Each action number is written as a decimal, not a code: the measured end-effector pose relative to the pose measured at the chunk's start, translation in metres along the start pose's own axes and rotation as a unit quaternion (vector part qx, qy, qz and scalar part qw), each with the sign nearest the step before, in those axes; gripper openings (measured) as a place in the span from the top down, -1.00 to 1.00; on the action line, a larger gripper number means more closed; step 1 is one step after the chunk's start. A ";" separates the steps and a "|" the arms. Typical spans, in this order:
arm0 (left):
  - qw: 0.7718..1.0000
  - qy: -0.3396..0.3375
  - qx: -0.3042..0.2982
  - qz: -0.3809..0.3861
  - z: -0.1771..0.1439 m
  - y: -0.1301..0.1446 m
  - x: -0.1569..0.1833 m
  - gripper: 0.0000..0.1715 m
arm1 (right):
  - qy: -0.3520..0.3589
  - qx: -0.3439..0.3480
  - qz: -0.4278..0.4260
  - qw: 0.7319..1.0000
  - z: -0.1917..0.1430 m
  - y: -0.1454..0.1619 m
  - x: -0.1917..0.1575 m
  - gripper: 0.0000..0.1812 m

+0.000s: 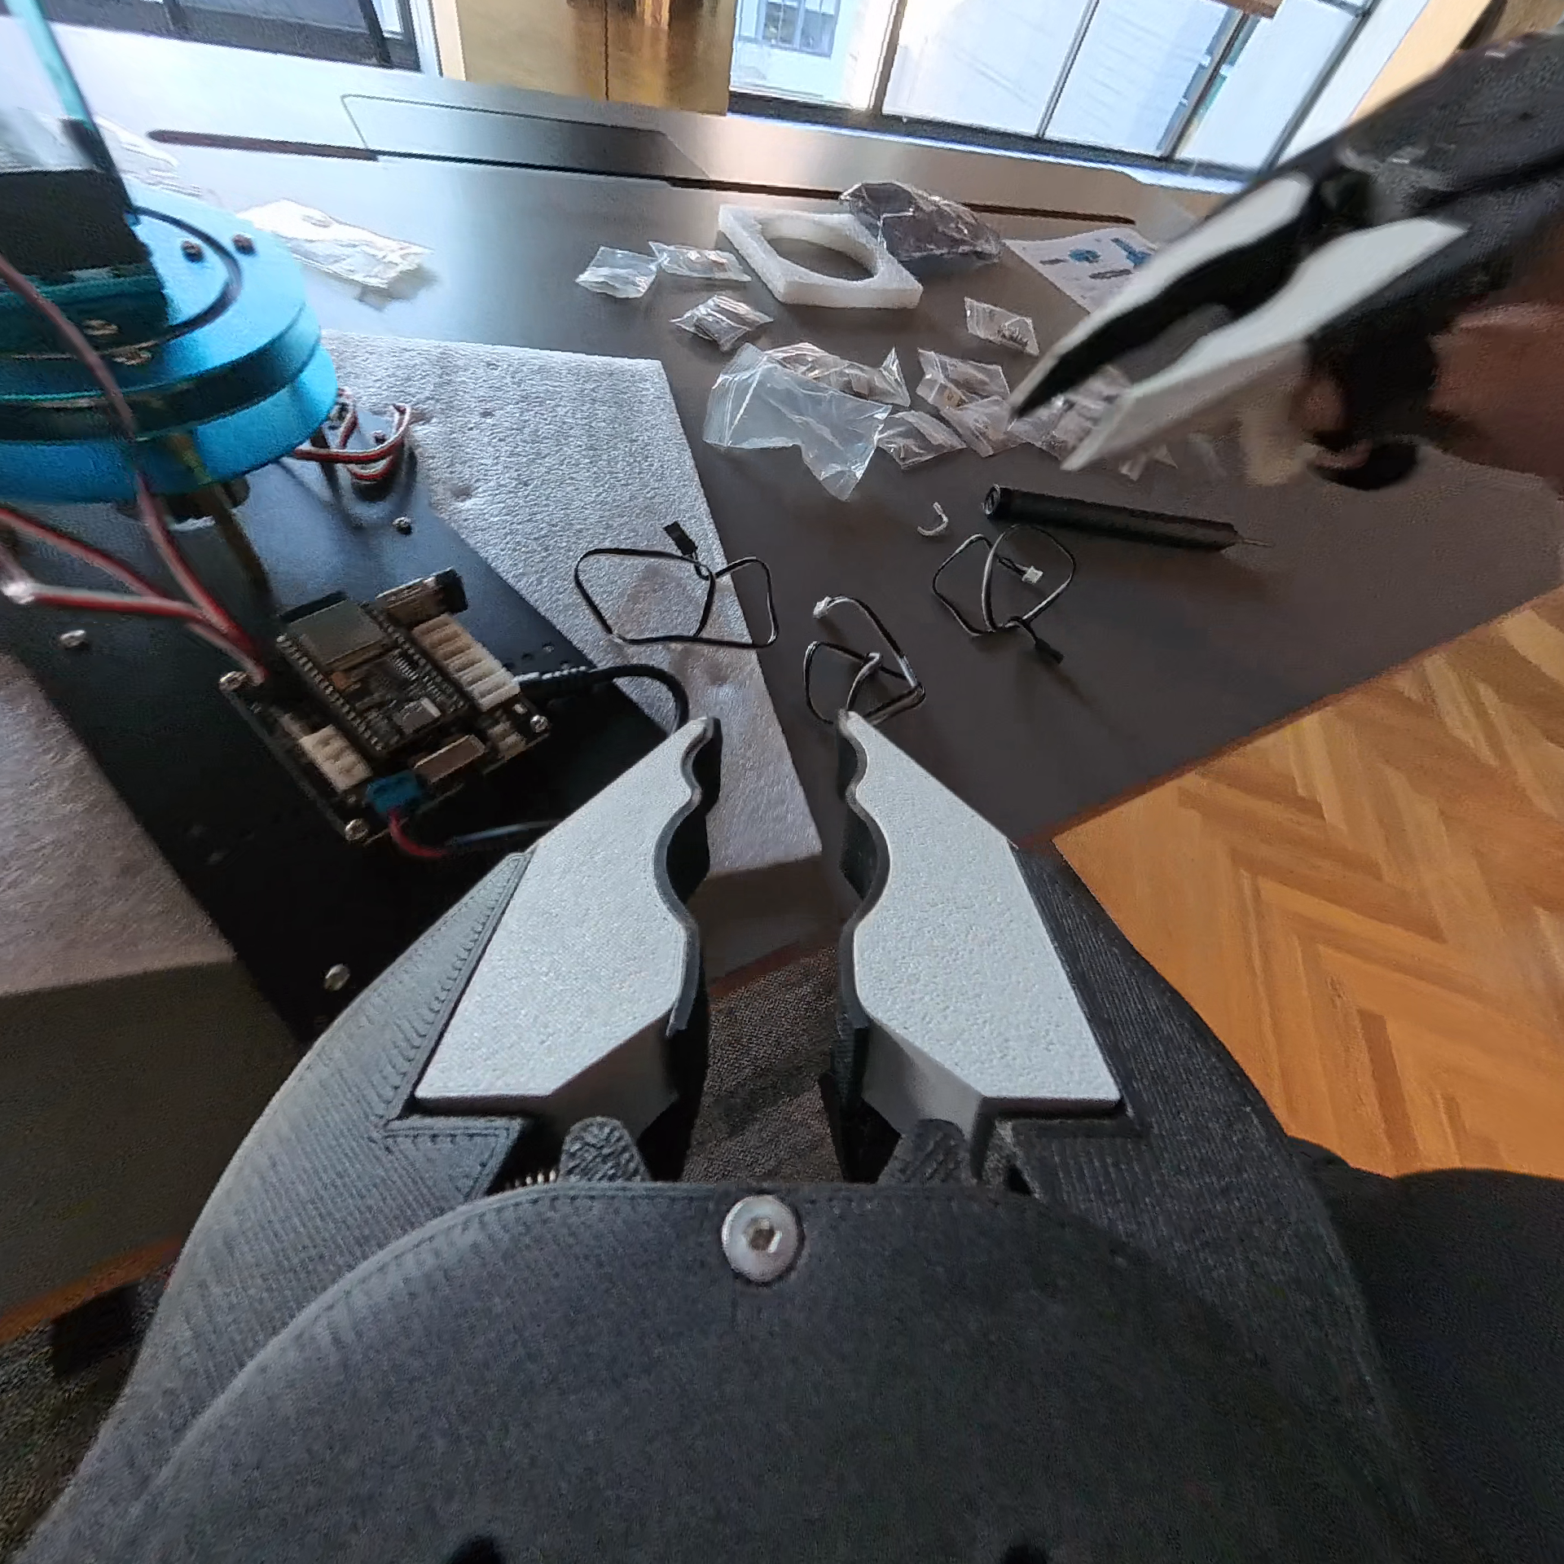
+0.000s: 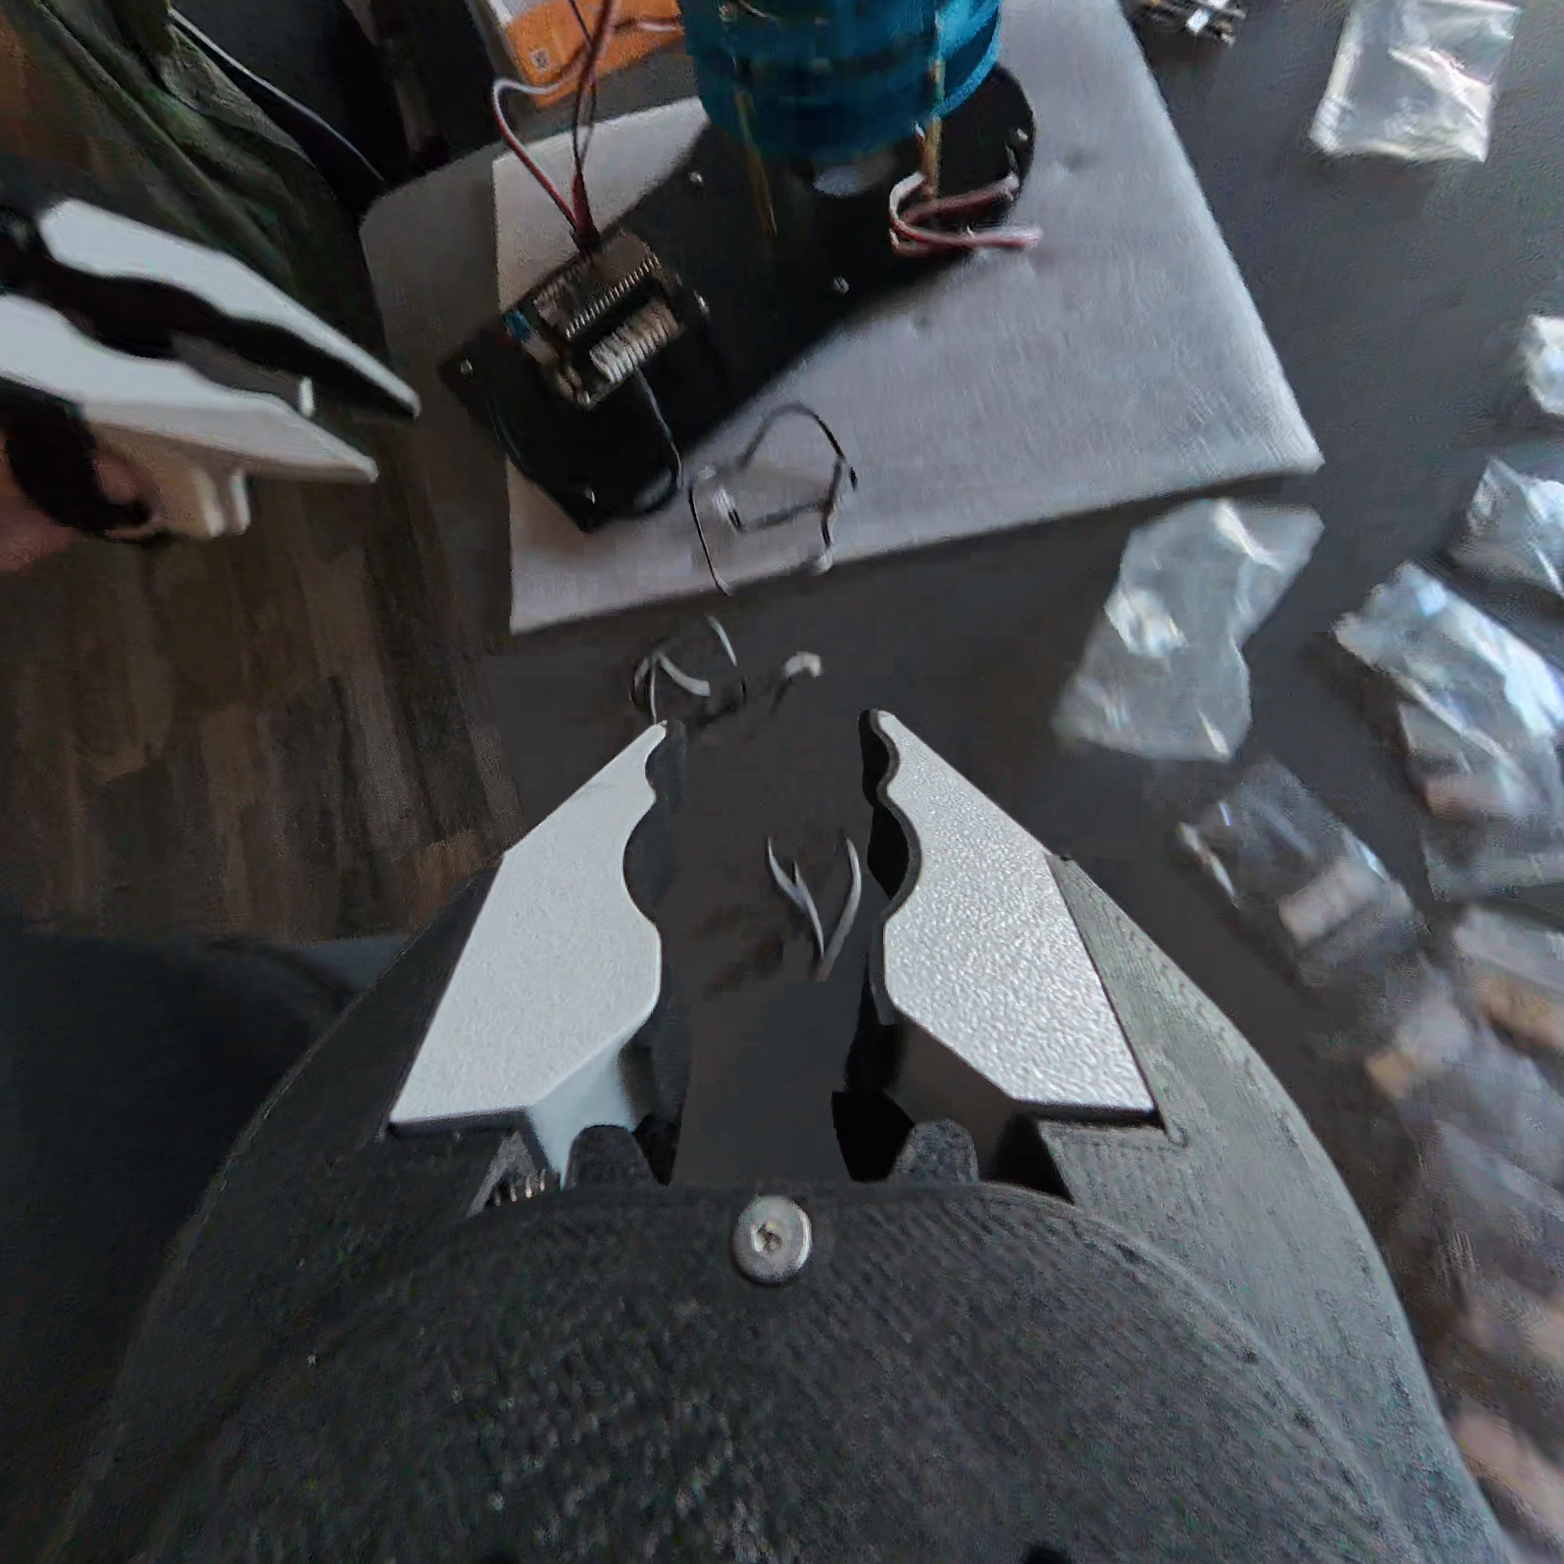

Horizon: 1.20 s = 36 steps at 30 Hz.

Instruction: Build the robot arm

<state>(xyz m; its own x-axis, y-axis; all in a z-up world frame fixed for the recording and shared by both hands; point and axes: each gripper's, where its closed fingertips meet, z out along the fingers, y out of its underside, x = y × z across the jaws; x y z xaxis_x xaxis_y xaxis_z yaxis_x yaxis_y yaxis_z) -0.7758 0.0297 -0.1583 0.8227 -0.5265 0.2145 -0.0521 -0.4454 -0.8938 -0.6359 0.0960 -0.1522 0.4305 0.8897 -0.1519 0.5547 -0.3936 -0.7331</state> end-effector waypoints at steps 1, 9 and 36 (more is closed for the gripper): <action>1.000 -0.003 0.003 -0.002 -0.007 0.001 -0.001 0.72 | -0.002 -0.011 -0.004 1.000 0.020 -0.009 0.001 0.55; 0.999 -0.017 0.031 0.011 -0.048 0.001 0.006 0.77 | -0.003 -0.094 0.112 0.989 0.113 -0.005 0.020 0.66; 0.986 -0.008 0.136 0.099 0.011 -0.062 0.073 0.66 | 0.247 0.271 -0.014 0.930 -0.207 0.023 0.094 0.53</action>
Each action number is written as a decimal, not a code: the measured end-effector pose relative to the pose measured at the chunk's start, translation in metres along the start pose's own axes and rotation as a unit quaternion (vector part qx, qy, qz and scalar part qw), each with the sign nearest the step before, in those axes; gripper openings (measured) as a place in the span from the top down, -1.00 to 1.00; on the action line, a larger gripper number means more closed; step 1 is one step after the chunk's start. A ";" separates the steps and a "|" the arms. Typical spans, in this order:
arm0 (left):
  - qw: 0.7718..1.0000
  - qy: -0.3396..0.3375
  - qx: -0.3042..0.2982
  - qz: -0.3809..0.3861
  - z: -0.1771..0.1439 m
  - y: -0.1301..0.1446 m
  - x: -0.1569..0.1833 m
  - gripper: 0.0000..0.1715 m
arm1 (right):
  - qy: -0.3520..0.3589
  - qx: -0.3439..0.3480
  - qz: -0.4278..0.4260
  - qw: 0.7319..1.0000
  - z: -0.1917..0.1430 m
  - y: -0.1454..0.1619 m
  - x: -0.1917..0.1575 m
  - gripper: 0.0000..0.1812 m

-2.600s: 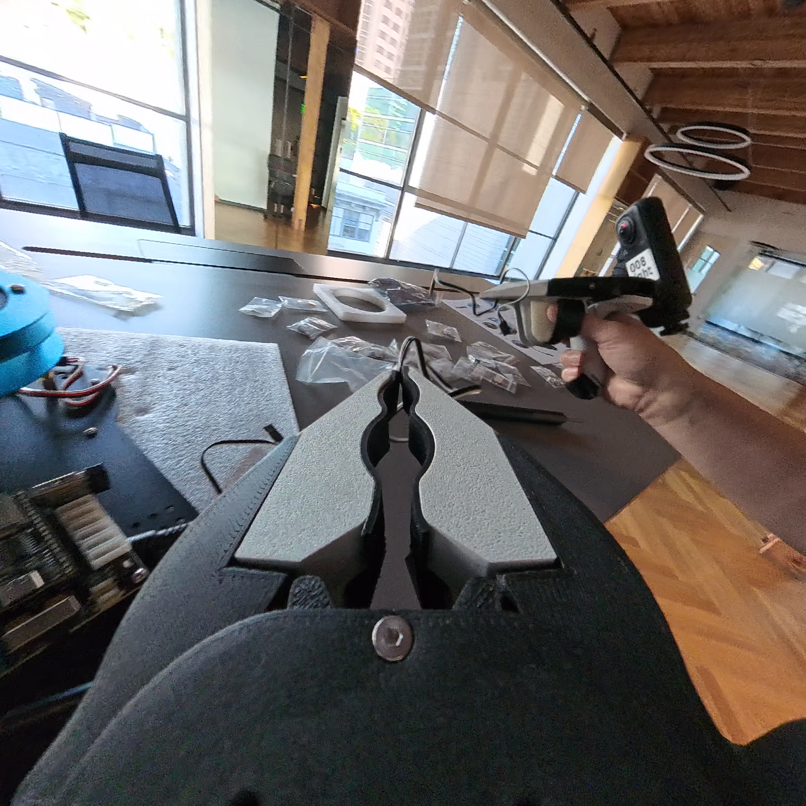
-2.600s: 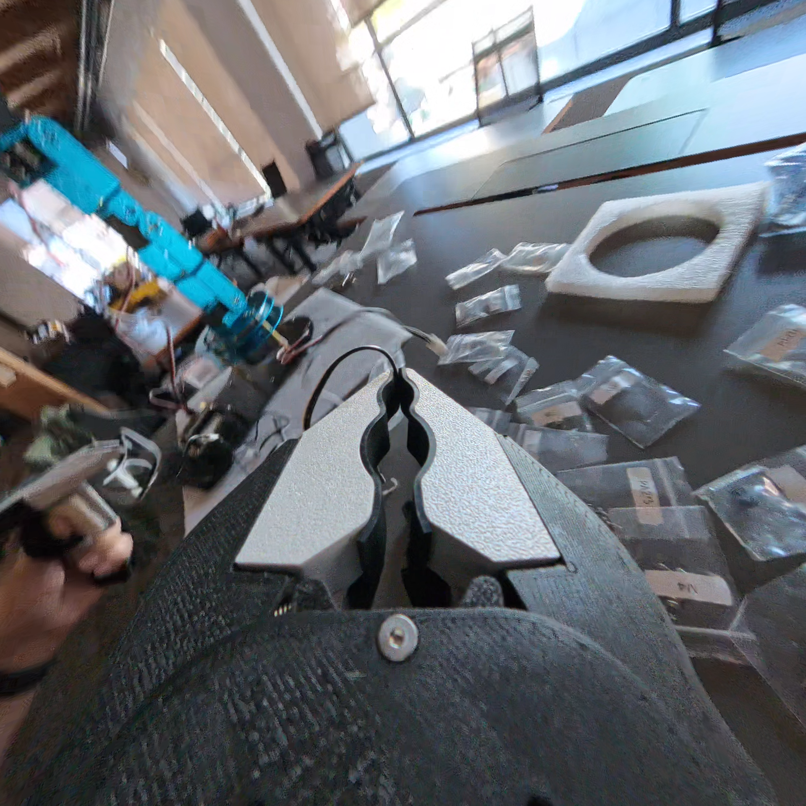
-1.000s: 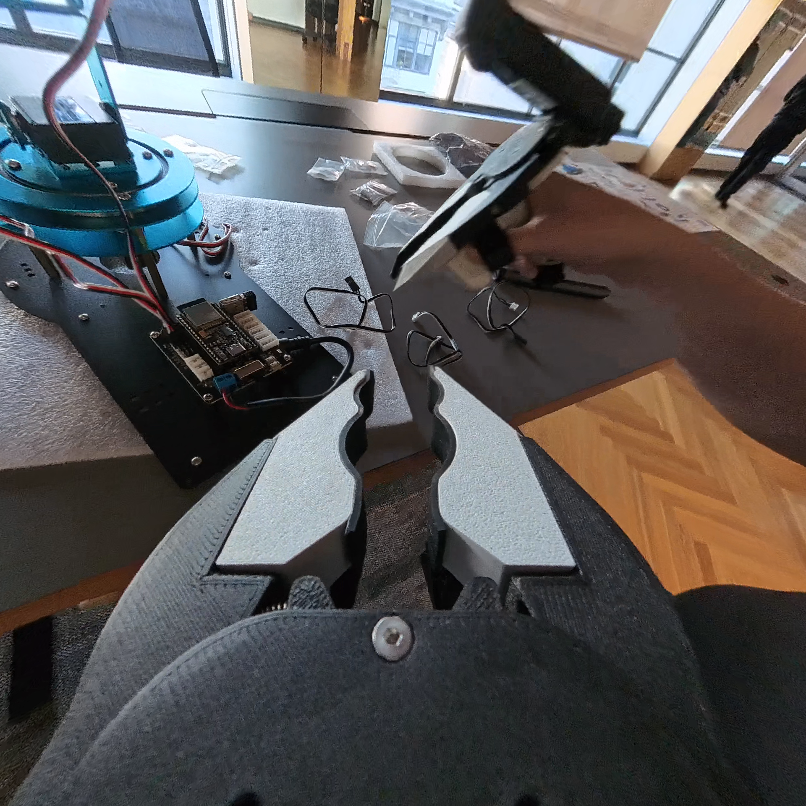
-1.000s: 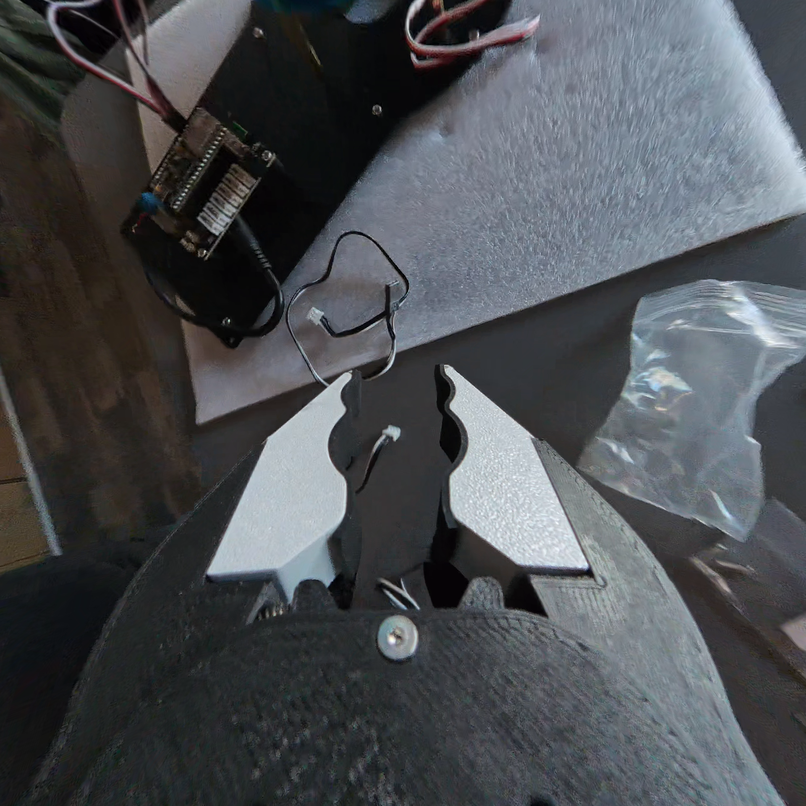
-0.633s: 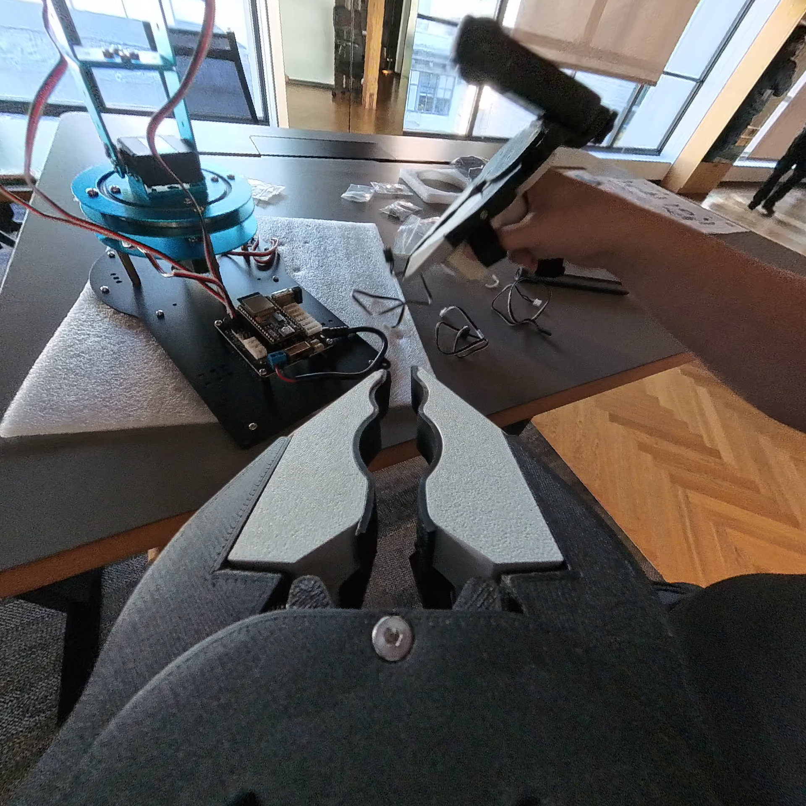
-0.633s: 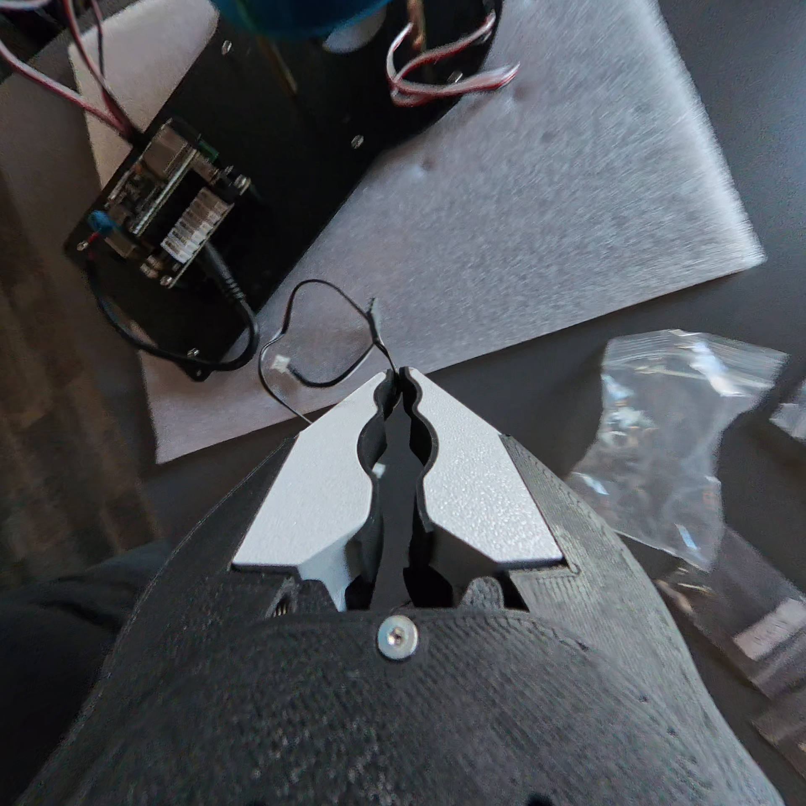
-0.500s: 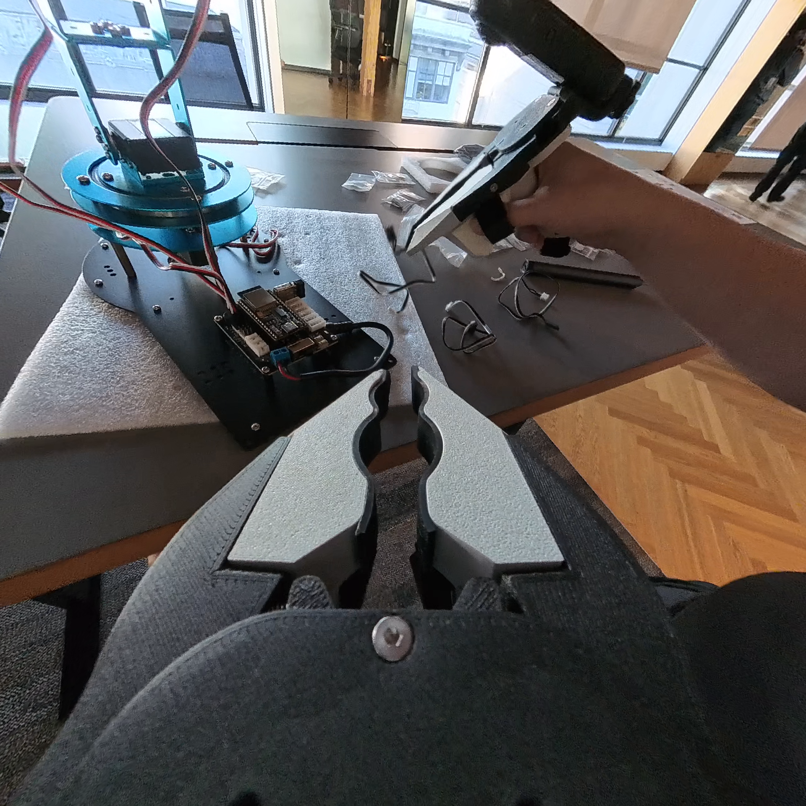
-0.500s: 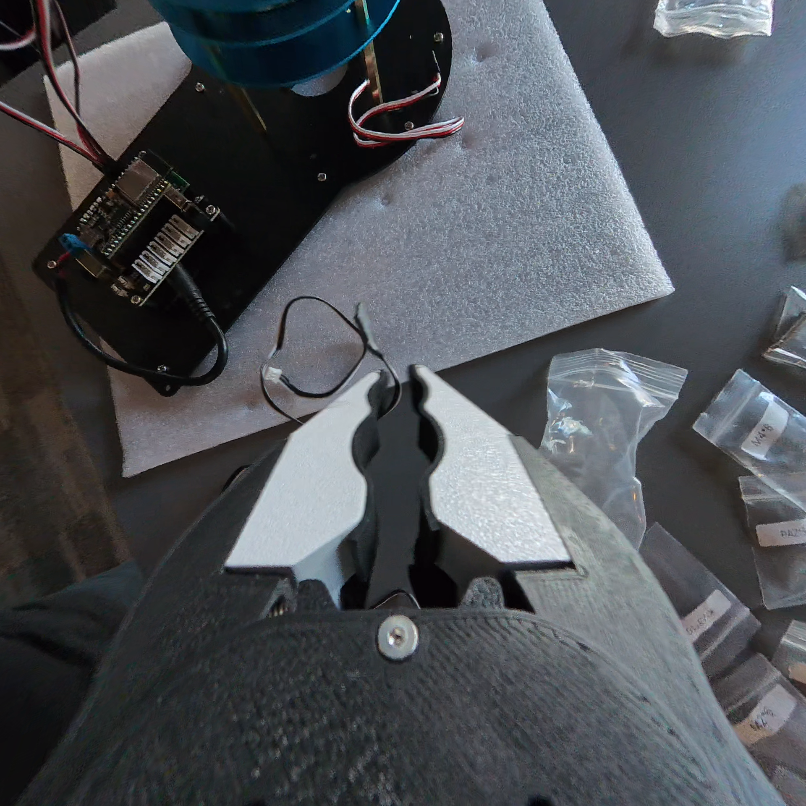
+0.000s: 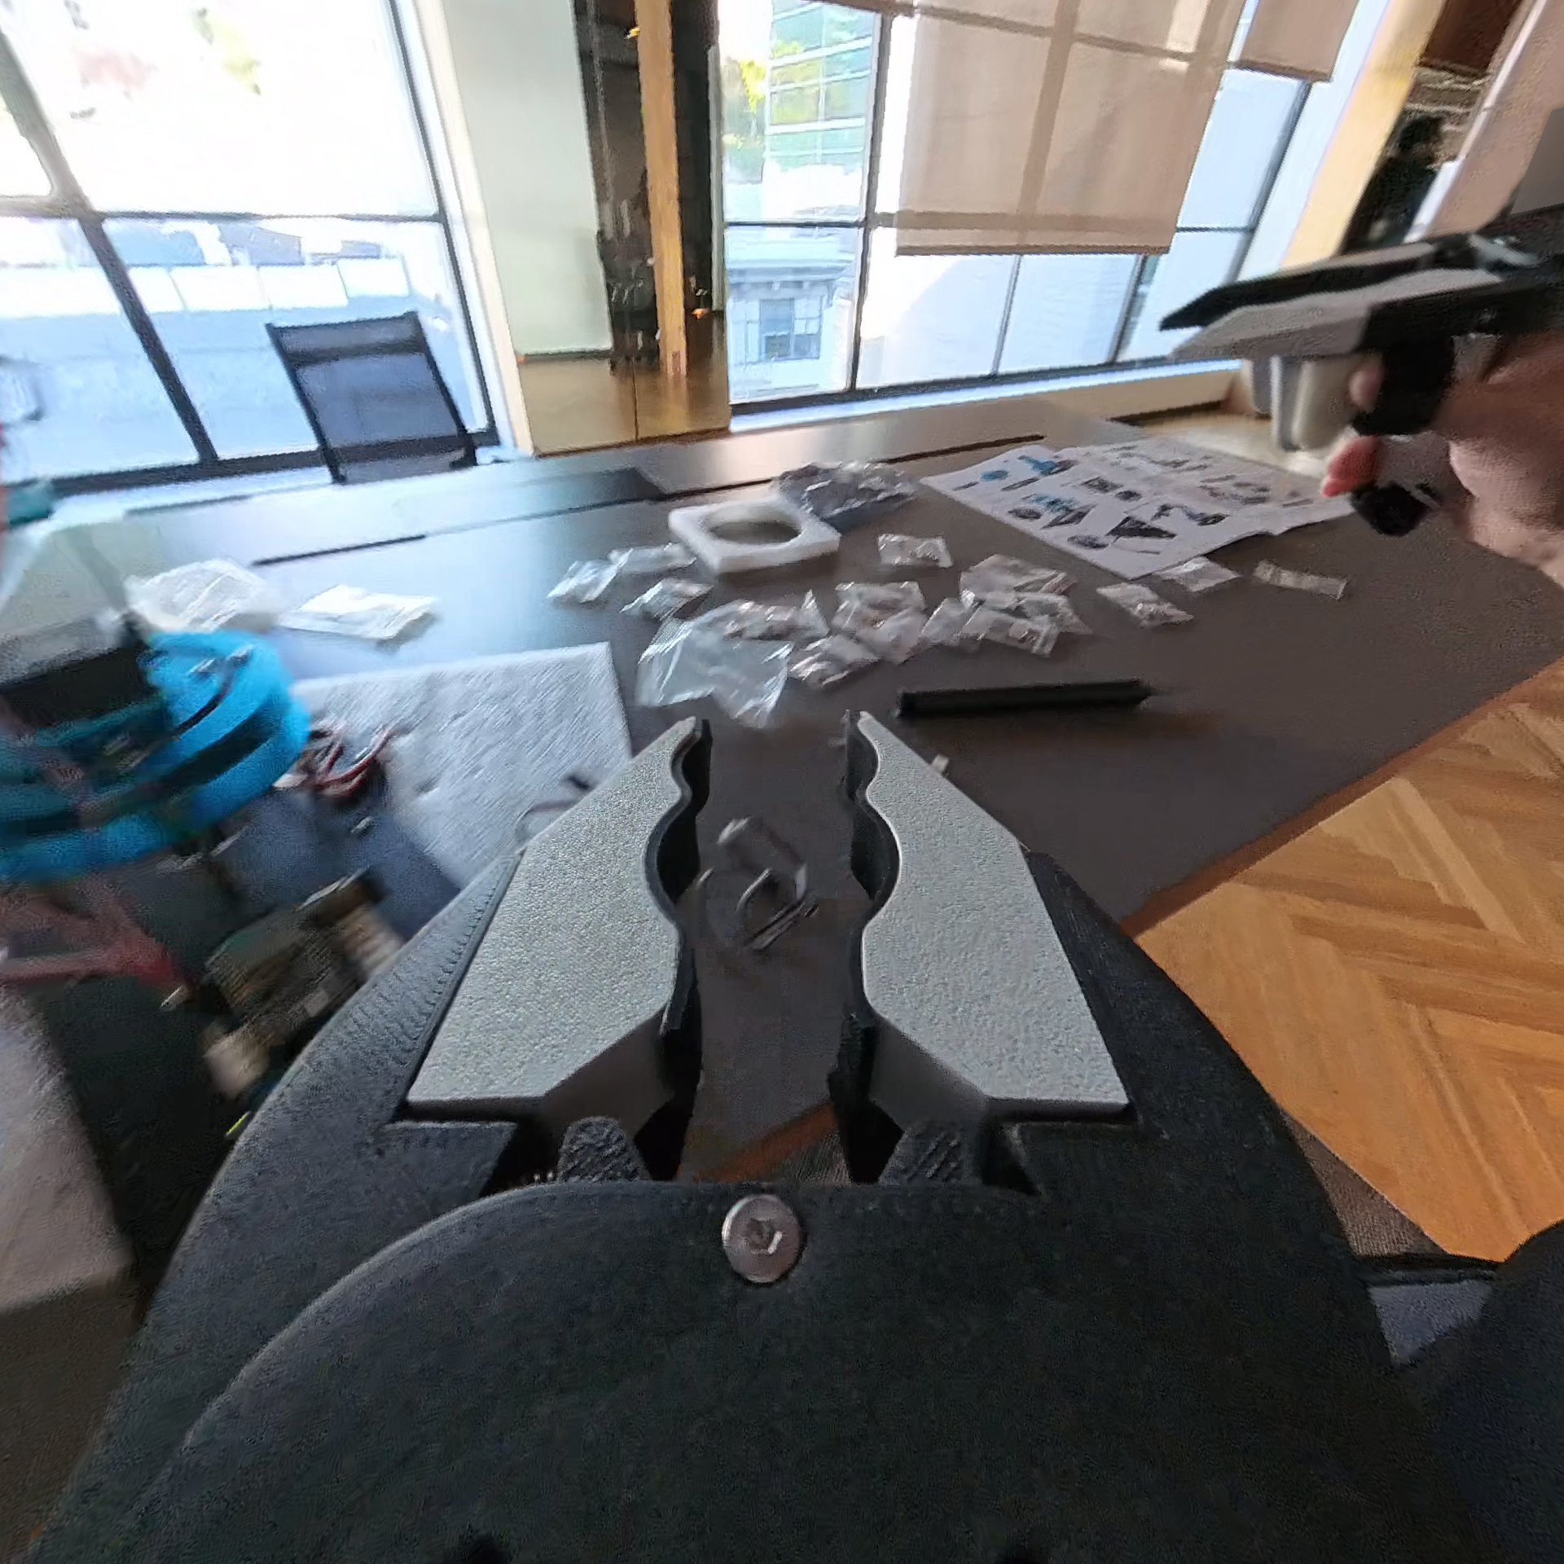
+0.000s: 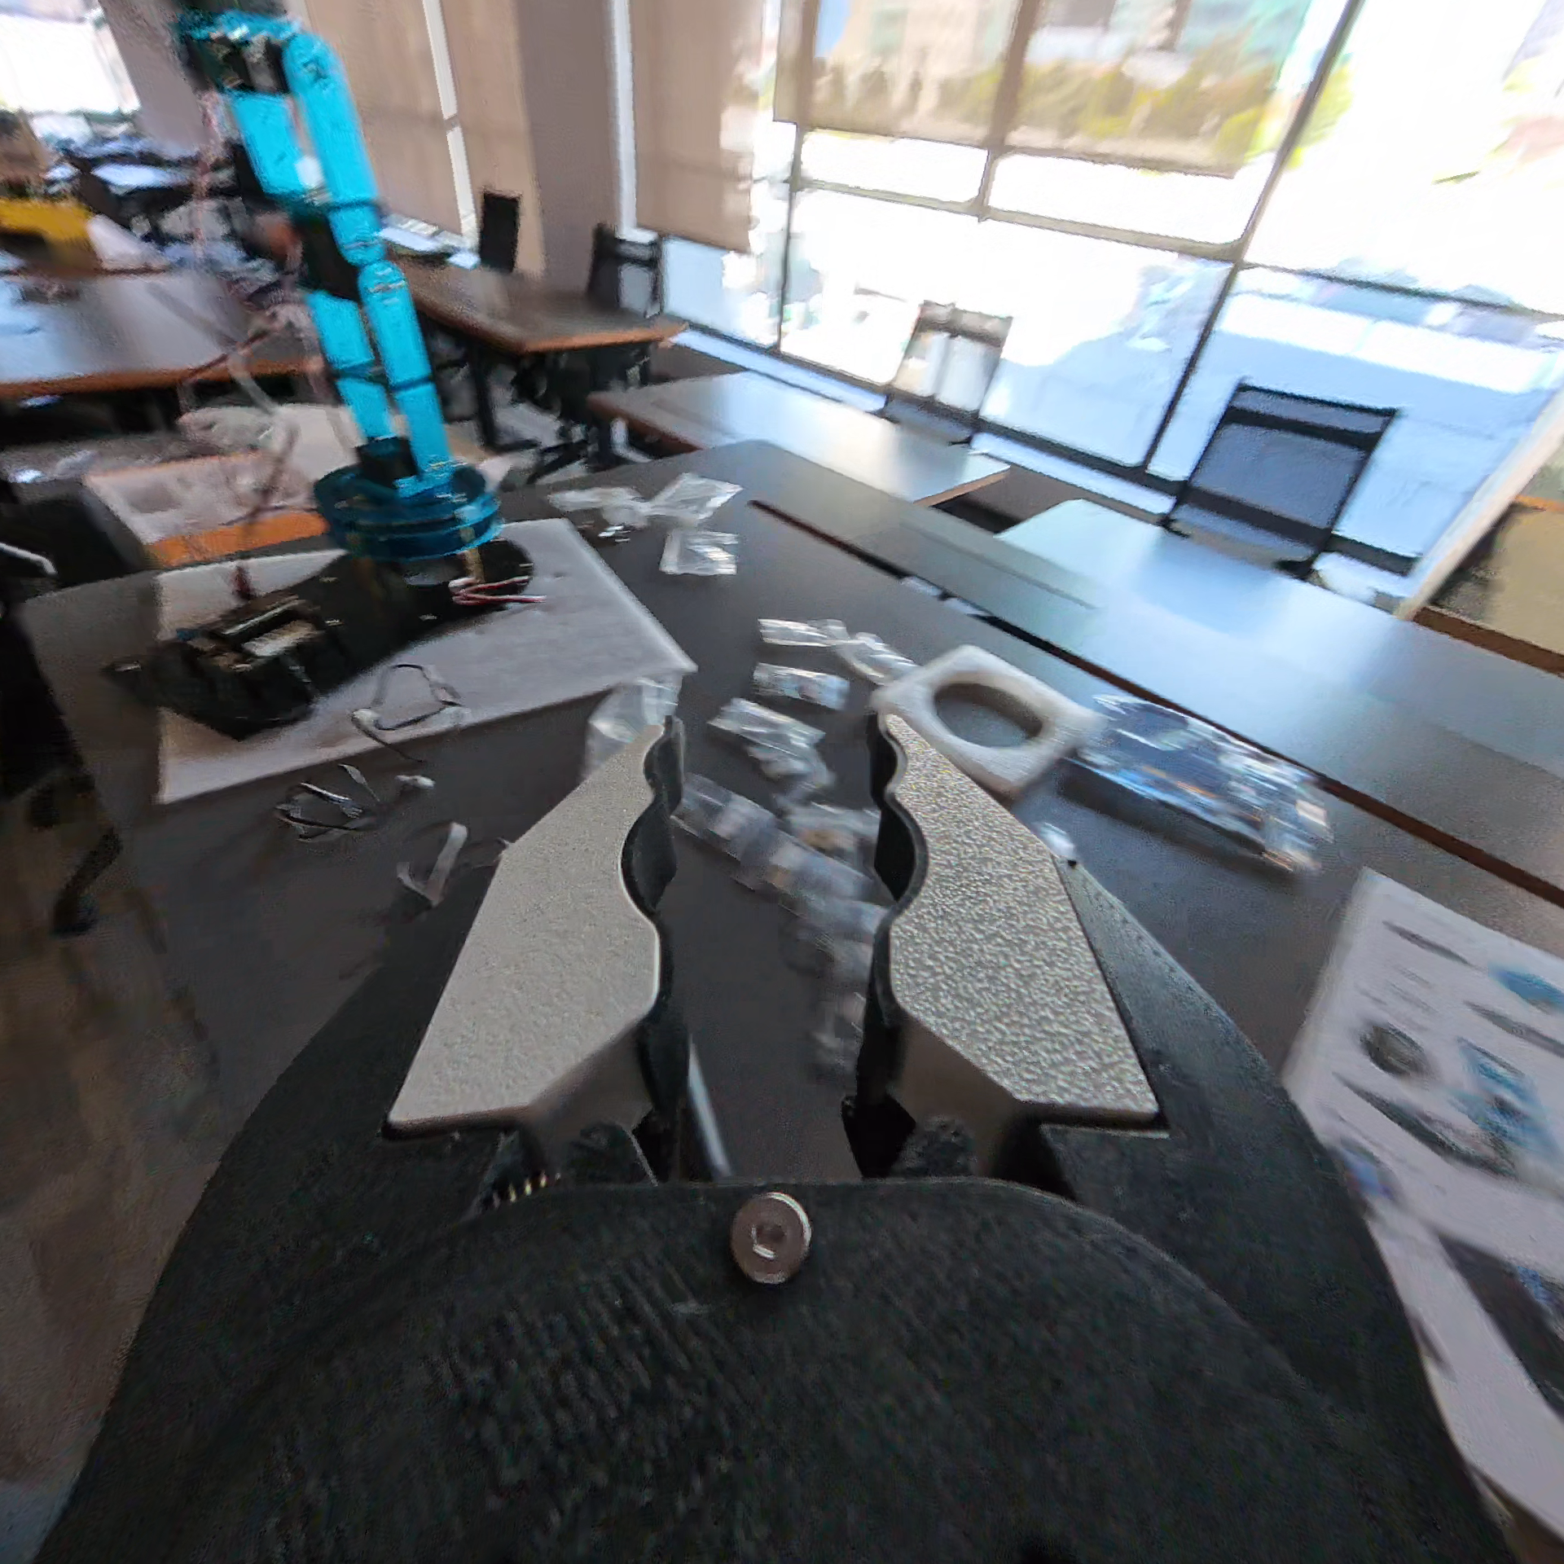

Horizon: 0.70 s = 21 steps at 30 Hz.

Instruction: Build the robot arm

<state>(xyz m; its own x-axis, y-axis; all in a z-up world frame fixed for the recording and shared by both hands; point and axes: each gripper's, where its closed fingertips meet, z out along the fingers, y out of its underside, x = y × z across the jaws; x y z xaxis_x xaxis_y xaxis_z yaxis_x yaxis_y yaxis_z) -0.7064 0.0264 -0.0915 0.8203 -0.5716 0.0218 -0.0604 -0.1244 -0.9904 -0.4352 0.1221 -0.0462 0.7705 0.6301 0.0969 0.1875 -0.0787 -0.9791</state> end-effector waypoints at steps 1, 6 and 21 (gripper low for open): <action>1.000 0.008 0.006 0.001 0.013 -0.007 0.014 0.66 | 0.028 0.008 0.005 1.000 -0.026 0.004 0.026 0.53; 0.999 0.040 0.020 -0.004 0.096 -0.035 0.095 0.59 | 0.145 0.036 0.003 0.989 -0.157 0.028 0.159 0.58; 0.989 0.100 0.110 -0.017 0.341 -0.215 0.303 0.54 | 0.074 0.007 -0.103 0.992 -0.255 0.000 0.409 1.00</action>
